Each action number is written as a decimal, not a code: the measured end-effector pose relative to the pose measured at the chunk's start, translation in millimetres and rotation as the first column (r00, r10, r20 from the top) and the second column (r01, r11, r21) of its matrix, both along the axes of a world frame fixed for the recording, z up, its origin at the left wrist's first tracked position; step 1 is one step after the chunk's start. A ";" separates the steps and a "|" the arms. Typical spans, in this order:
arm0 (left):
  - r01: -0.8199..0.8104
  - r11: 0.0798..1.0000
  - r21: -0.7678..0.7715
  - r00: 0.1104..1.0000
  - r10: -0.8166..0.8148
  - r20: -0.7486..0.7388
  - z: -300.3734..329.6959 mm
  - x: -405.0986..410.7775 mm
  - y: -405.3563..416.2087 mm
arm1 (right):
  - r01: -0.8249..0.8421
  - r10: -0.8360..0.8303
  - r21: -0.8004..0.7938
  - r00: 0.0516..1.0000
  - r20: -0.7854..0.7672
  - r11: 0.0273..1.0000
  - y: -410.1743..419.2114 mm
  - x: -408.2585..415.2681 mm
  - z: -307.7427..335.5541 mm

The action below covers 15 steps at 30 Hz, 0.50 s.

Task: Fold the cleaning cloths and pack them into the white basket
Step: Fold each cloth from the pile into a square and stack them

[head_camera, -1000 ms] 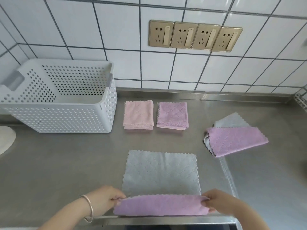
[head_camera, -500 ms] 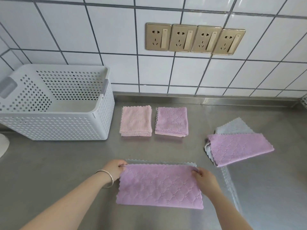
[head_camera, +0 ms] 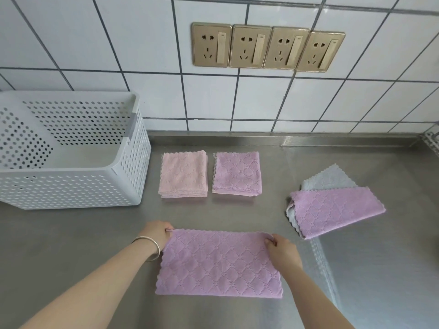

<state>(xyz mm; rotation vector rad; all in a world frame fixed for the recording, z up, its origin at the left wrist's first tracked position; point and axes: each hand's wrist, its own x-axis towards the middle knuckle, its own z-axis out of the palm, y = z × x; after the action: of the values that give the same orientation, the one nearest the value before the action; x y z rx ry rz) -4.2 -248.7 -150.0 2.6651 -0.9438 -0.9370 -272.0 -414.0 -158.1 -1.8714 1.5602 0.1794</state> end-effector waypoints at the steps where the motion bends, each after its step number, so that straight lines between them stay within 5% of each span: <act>1: -0.014 1.000 0.001 1.000 0.014 0.000 -2.0 -0.7 -0.7 | 0.010 -0.010 -0.015 1.000 -0.017 1.000 0.5 0.5 0.0; 7: -0.201 0.937 -0.287 0.955 0.253 0.156 -8.8 -11.0 0.7 | 0.261 -0.245 -0.089 0.956 0.162 0.961 19.9 -0.3 3.5; 10: 0.081 0.941 -0.328 0.942 0.036 0.335 -17.2 -38.6 5.7 | 0.308 -0.295 -0.052 0.940 0.169 0.950 35.0 -4.7 2.0; 15: 0.586 0.810 -0.020 0.750 -0.533 0.392 -32.5 -87.4 7.7 | 0.336 -0.332 -0.041 0.940 0.084 0.941 56.5 -12.8 3.0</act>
<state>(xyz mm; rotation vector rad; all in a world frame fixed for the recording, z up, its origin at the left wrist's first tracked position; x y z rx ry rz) -91.6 -241.0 -182.5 2.5037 -1.9006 -0.4045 -284.8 -357.5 -155.1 -1.6017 1.8165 -0.0872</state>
